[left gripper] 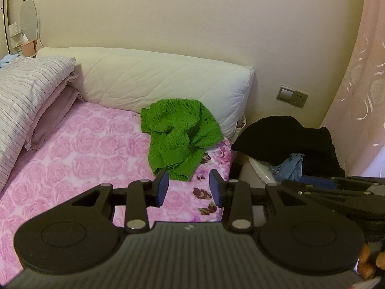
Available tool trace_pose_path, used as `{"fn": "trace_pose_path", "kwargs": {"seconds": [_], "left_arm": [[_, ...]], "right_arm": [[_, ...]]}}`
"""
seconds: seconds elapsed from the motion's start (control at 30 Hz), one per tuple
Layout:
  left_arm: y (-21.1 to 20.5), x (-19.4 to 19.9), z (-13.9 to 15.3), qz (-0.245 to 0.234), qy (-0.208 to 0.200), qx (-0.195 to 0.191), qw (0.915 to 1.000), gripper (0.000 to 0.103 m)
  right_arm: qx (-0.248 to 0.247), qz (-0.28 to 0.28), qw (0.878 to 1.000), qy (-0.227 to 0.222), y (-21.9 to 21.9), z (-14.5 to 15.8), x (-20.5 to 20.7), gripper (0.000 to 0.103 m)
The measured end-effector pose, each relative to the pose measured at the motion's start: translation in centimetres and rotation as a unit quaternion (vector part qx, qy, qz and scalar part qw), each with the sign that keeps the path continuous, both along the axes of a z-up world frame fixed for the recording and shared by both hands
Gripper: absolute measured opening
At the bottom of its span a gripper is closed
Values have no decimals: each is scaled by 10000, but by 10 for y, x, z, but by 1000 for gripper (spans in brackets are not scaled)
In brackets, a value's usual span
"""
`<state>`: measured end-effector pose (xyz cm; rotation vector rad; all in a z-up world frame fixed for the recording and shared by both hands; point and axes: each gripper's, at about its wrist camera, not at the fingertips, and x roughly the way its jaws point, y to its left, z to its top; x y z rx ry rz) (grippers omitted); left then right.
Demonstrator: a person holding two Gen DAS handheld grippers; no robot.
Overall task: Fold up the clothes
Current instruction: 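Move both grippers toward the green knitted vest by the pillow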
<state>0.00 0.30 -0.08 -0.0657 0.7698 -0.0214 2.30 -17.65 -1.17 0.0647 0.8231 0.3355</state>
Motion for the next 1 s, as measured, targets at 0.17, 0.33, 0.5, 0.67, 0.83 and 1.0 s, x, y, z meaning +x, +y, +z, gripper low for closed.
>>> {"fn": "trace_pose_path", "kwargs": {"seconds": [0.17,0.33,0.5,0.67,0.83,1.0], "left_arm": [[10,8,1,-54,88,19,9999,33],[29,4,-3,-76,-112,-37,9999,32],[37,5,-8,-87,-116,-69,9999,33],[46,5,-11,-109,-78,-114,9998,32],[55,7,-11,-119,-32,-167,9998,33],[63,10,-12,-140,24,-222,9997,33]], "right_arm": [[-110,1,9999,59,6,-1,7,31],[-145,0,9999,60,17,-4,14,31],[-132,-23,9999,-63,29,-3,10,31],[-149,-31,9999,-39,37,-1,15,31],[-181,-57,9998,-32,45,-3,14,31],[-222,-109,9997,-6,52,-3,15,31]]}}
